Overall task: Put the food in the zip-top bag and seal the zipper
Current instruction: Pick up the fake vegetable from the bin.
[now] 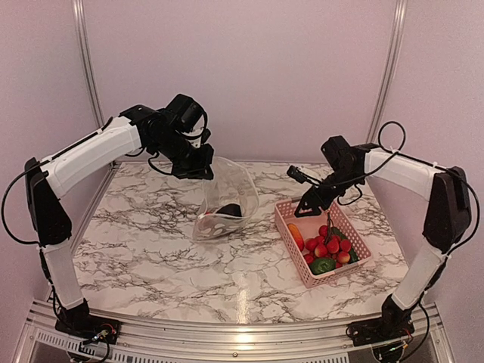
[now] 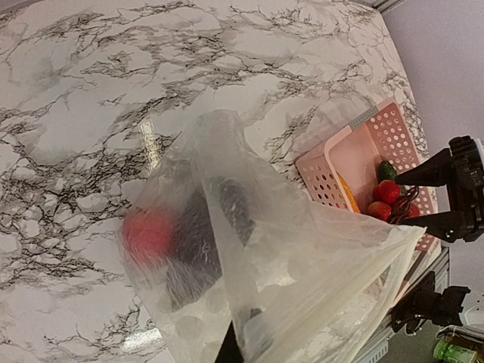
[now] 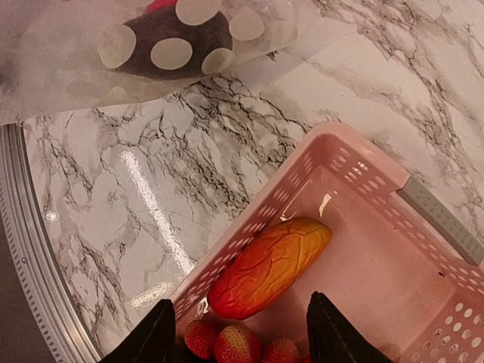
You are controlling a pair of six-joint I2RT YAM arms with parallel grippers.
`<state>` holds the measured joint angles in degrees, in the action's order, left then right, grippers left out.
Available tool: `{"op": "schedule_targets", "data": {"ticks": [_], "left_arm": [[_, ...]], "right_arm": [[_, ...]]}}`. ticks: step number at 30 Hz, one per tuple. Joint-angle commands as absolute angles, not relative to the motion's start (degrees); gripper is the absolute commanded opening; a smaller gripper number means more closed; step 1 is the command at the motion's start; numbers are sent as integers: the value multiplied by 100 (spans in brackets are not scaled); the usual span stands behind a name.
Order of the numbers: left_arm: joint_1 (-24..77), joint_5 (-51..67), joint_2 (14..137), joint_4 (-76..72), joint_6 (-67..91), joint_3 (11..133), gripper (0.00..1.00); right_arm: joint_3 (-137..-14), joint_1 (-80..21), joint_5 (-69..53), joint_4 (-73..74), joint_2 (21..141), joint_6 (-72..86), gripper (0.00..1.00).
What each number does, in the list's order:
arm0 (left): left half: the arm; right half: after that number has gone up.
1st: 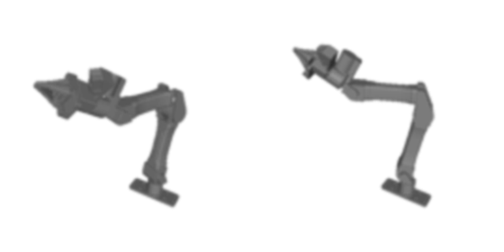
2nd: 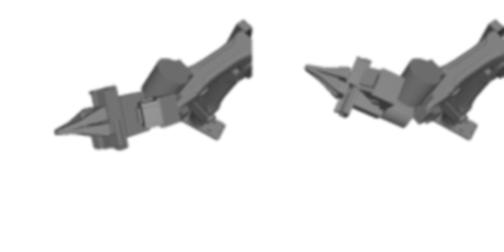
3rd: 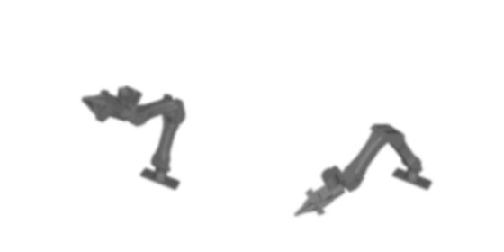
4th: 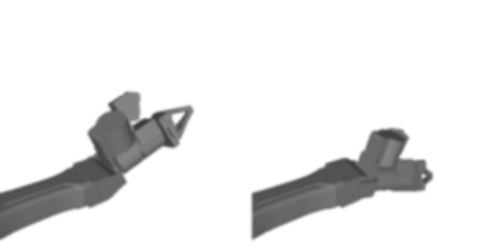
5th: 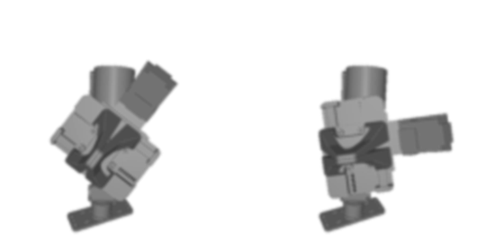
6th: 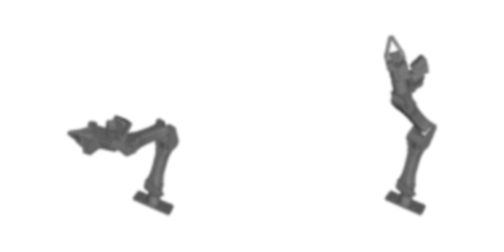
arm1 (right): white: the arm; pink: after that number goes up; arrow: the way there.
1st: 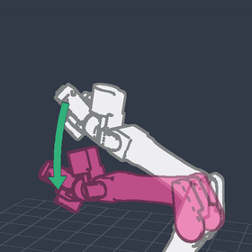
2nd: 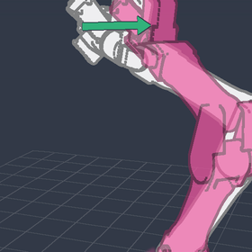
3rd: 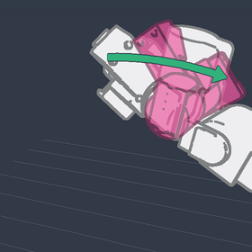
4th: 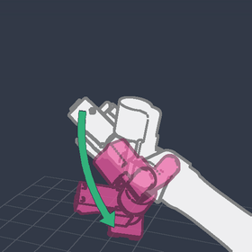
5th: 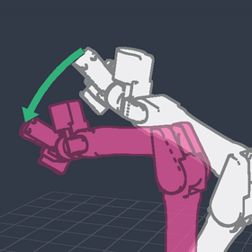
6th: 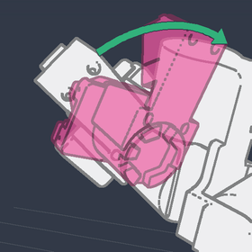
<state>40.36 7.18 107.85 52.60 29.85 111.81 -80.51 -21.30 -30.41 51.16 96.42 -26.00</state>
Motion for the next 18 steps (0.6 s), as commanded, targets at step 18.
{"op": "schedule_targets", "data": {"ticks": [18], "left_arm": [[4025,170,10583,5436,3373,11181,0]], "right_arm": [[-7350,-2039,-2906,4543,10713,-1125,53]]}}
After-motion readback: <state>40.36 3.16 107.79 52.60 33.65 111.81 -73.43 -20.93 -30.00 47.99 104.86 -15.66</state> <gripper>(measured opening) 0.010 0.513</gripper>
